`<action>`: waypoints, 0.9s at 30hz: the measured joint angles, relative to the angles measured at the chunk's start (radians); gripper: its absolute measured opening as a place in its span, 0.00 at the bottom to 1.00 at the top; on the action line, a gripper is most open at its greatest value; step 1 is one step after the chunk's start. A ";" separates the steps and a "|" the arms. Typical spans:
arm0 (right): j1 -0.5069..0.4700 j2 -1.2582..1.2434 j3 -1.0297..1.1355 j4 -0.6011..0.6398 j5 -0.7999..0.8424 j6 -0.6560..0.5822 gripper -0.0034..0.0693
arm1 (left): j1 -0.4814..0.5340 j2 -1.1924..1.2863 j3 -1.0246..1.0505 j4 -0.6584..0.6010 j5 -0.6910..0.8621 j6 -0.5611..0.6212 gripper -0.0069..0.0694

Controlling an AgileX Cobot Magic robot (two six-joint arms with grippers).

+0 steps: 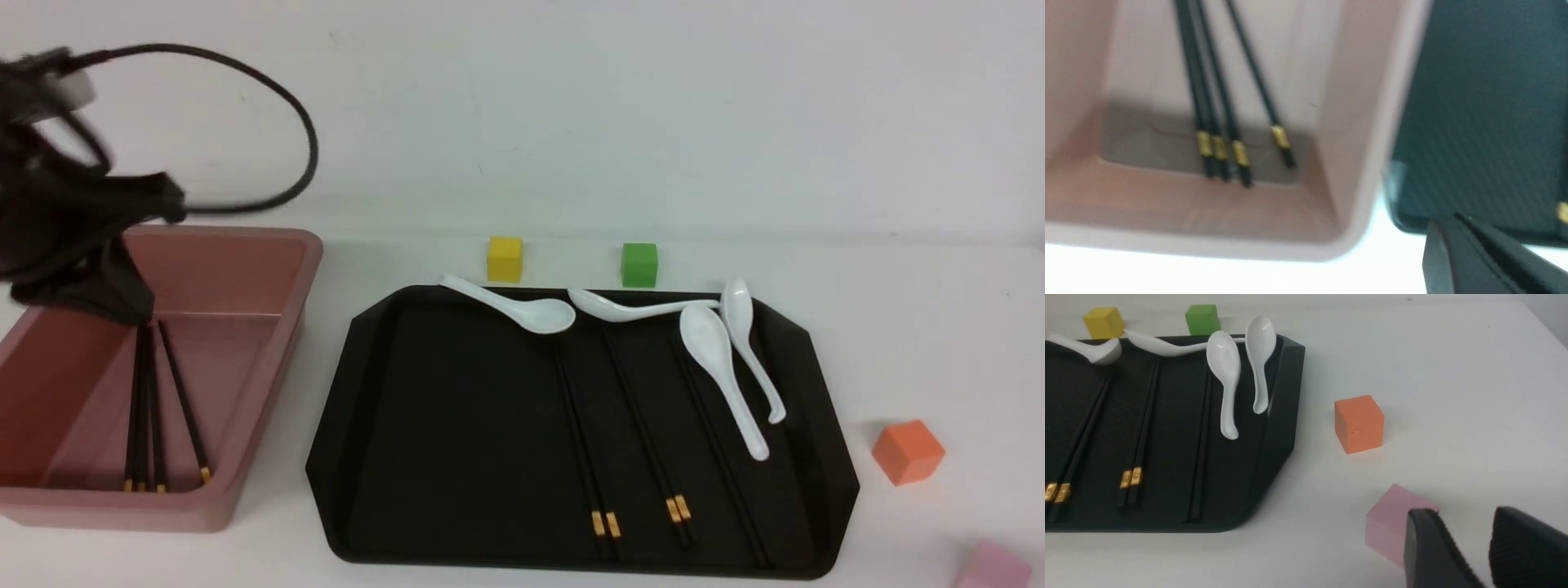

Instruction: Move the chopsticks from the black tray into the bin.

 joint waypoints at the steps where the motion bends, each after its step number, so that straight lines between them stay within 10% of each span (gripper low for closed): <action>1: 0.000 0.000 0.000 0.000 0.000 0.000 0.38 | 0.000 -0.059 0.057 -0.021 -0.029 0.016 0.07; 12: 0.000 0.000 0.000 0.000 0.000 0.000 0.38 | 0.000 -0.705 0.670 -0.328 -0.455 0.224 0.07; 27: 0.000 0.000 0.000 0.000 0.000 0.000 0.38 | 0.000 -1.116 0.868 -0.420 -0.490 0.350 0.07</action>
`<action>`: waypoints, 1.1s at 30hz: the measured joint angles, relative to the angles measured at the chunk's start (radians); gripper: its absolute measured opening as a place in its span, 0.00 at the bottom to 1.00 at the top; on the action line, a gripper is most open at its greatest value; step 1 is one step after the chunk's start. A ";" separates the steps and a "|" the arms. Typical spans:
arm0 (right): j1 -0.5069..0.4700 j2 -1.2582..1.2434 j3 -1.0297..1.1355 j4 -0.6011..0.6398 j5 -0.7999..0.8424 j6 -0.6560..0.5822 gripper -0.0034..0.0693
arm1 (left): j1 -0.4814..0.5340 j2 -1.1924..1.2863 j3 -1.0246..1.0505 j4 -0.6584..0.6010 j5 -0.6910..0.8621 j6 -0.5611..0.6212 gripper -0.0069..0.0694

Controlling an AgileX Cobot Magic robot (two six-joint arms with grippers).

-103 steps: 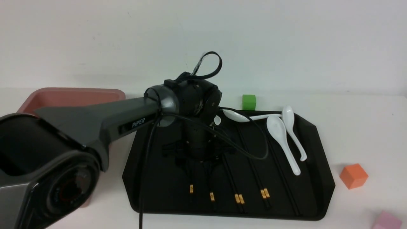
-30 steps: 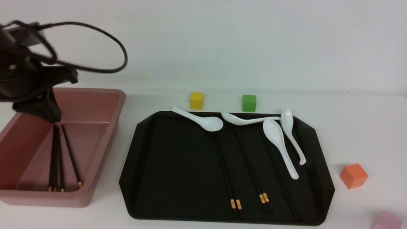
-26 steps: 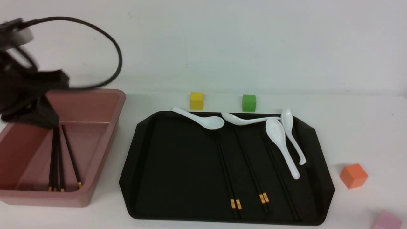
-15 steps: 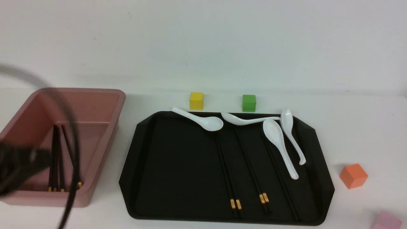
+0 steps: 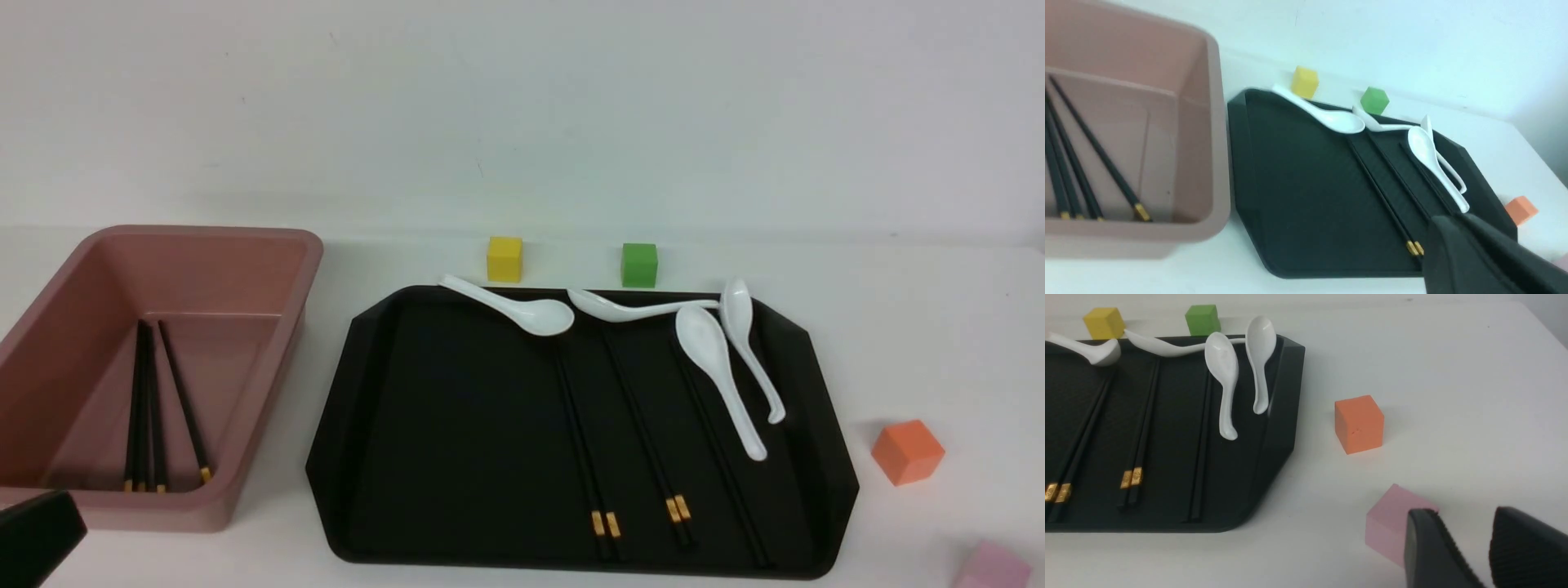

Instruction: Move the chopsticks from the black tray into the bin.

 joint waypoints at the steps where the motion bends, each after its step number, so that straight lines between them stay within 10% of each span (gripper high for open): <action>1: 0.000 0.000 0.000 0.000 0.000 0.000 0.38 | 0.000 0.000 0.000 0.003 0.000 0.010 0.07; 11: 0.000 0.000 0.000 0.000 0.000 0.000 0.38 | -0.074 -0.017 0.075 0.061 -0.145 0.042 0.07; 23: 0.000 0.000 0.000 0.000 0.000 0.000 0.38 | -0.114 -0.152 0.307 0.530 -0.210 -0.460 0.08; 33: 0.000 0.000 0.000 0.000 0.000 0.000 0.38 | -0.114 -0.254 0.433 0.598 -0.226 -0.524 0.08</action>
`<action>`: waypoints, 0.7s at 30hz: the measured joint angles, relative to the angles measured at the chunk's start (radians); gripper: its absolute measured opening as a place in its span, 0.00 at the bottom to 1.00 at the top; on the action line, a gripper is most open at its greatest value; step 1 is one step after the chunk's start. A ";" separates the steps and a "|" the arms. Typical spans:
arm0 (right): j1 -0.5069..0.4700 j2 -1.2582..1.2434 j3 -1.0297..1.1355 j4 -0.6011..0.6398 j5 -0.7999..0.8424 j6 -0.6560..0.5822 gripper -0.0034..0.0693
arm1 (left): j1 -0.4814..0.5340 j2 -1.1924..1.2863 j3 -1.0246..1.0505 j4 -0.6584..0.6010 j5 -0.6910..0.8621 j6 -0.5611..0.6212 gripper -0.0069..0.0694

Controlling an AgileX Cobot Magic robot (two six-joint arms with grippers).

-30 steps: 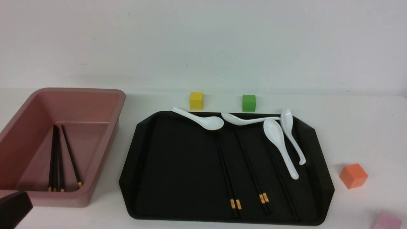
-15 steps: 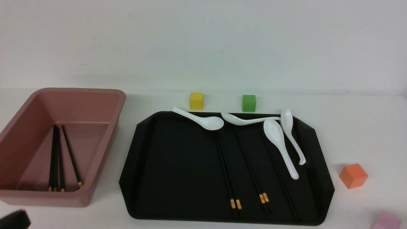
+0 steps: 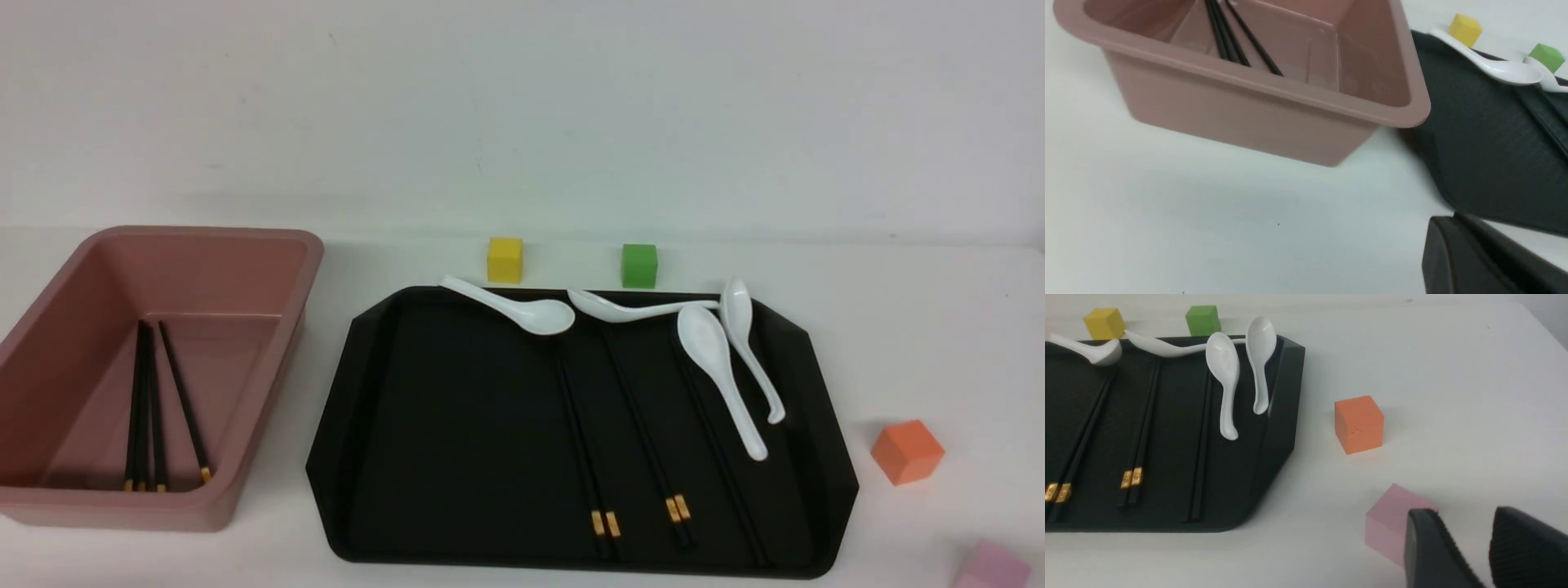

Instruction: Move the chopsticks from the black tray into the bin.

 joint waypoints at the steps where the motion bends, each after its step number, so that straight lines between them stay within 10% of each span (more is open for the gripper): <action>1: 0.000 0.000 0.000 0.000 0.000 0.000 0.38 | -0.001 0.000 0.000 0.002 0.001 0.000 0.08; 21: 0.000 0.000 0.000 0.000 0.000 0.000 0.38 | -0.027 0.000 0.003 0.001 0.008 0.000 0.10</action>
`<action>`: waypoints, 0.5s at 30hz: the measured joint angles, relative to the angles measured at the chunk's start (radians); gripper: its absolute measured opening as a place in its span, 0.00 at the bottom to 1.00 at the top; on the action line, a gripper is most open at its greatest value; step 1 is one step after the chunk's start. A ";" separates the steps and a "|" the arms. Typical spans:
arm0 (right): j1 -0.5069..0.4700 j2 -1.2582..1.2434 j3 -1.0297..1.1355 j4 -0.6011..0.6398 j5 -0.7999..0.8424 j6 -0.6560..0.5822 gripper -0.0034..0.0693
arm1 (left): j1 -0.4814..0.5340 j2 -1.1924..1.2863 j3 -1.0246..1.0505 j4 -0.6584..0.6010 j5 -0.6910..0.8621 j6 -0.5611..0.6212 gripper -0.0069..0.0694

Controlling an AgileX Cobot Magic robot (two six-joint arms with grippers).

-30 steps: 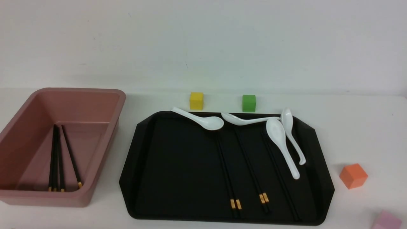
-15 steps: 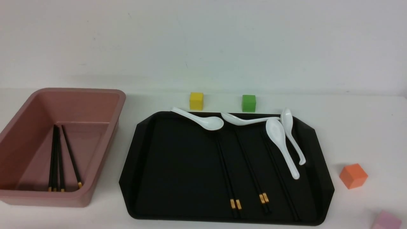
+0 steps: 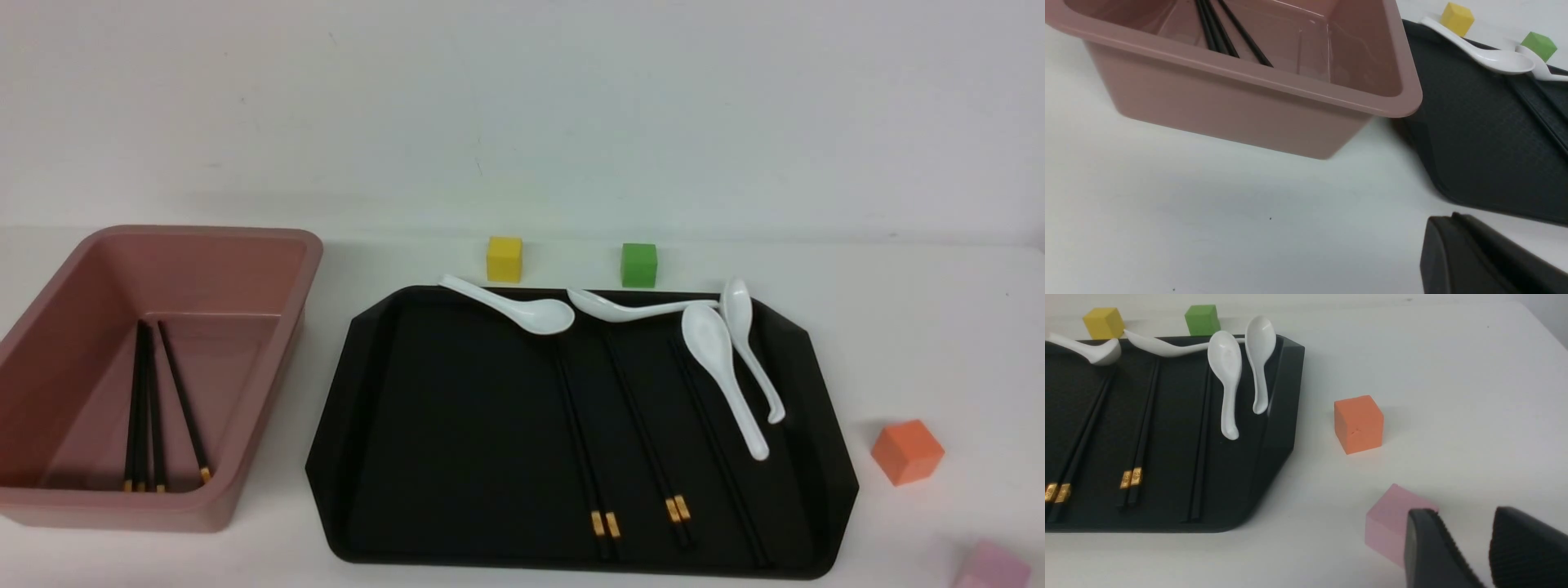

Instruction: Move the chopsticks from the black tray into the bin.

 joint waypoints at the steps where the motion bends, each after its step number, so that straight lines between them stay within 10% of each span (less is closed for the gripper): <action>1: 0.000 0.000 0.000 0.000 0.000 0.000 0.38 | 0.000 0.000 0.000 0.000 0.000 0.000 0.10; 15: 0.000 0.000 0.000 0.000 0.000 0.000 0.38 | 0.000 0.000 0.000 0.000 0.000 0.000 0.12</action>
